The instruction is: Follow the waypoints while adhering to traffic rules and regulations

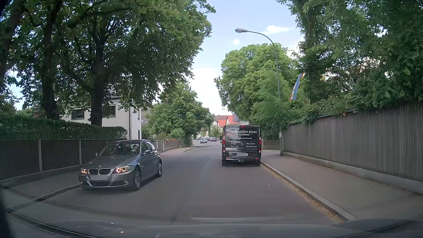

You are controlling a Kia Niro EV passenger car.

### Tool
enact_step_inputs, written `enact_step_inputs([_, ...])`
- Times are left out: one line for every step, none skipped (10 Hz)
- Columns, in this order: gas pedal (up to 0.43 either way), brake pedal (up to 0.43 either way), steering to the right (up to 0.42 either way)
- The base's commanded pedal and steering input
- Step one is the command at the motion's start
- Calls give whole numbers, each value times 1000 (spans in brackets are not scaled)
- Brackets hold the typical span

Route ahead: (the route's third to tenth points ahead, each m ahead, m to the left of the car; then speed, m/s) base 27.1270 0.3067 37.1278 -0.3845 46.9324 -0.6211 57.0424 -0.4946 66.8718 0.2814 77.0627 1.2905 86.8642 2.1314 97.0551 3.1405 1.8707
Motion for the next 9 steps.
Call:
enact_step_inputs([0, 238, -15])
enact_step_inputs([0, 232, -23])
enact_step_inputs([0, 226, -30])
enact_step_inputs([0, 195, -35])
enact_step_inputs([0, 183, -38])
enact_step_inputs([0, 159, -45])
enact_step_inputs([0, 152, -49])
enact_step_inputs([0, 146, -52])
enact_step_inputs([0, 146, -55])
